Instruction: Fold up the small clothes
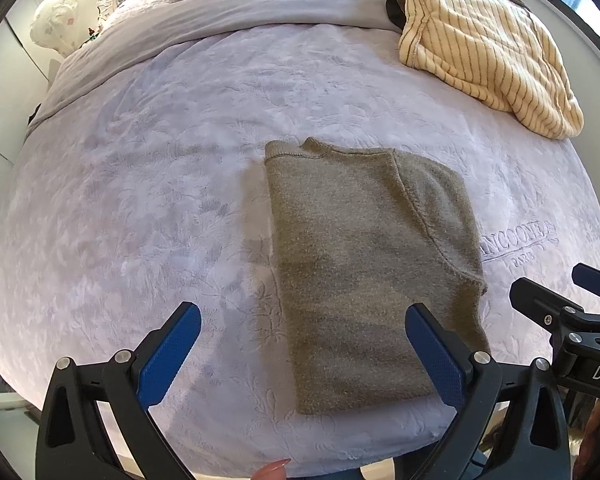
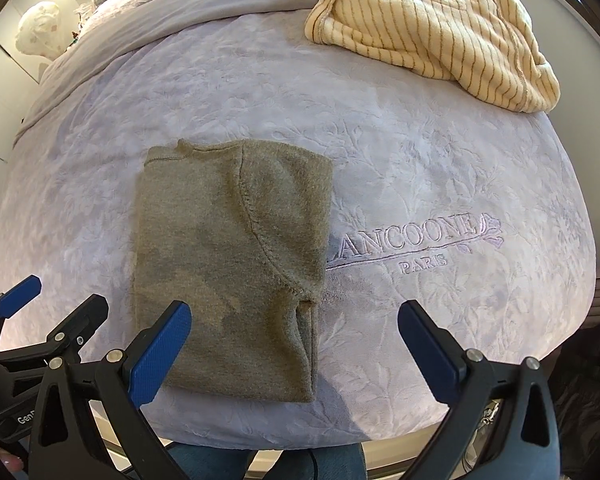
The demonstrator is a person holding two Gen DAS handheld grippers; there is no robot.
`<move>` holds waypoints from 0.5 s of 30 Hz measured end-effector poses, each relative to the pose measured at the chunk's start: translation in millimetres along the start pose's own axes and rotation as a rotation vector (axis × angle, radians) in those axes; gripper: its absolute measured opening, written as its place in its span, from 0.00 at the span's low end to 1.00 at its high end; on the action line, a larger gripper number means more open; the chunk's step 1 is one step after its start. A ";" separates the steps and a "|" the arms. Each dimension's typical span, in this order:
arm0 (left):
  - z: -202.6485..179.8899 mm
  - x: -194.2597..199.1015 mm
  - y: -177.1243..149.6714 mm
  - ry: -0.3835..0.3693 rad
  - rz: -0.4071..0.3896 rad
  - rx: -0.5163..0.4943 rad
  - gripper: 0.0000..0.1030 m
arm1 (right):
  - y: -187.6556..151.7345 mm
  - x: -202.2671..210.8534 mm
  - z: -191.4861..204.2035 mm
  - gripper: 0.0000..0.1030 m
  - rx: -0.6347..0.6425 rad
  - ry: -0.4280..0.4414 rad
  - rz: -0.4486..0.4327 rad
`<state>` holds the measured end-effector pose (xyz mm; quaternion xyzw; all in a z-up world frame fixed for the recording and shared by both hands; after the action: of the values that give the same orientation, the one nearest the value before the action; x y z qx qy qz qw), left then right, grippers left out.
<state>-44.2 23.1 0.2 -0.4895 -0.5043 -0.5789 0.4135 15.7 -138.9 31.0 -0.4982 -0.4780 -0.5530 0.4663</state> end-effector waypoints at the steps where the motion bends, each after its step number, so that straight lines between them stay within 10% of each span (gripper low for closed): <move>1: 0.1 0.0 0.0 0.000 0.000 0.000 0.99 | 0.1 0.3 -0.2 1.00 0.001 -0.001 0.000; 15: 1.5 -1.5 0.7 0.001 0.004 0.001 0.99 | 0.6 -1.0 1.3 1.00 -0.001 0.002 0.002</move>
<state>-43.1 24.6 -1.2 -0.4901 -0.5034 -0.5781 0.4151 16.5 -137.6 30.0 -0.4984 -0.4769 -0.5534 0.4668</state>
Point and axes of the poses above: each gripper's, at about its wrist camera, not at the fingertips, and x roughly against the way its jaws point, z to its left, y to its top, the point moved 3 cm from there along -x, roughly the way its jaws point, and after that the axes turned 5 degrees about z, right-handed, at the moved point
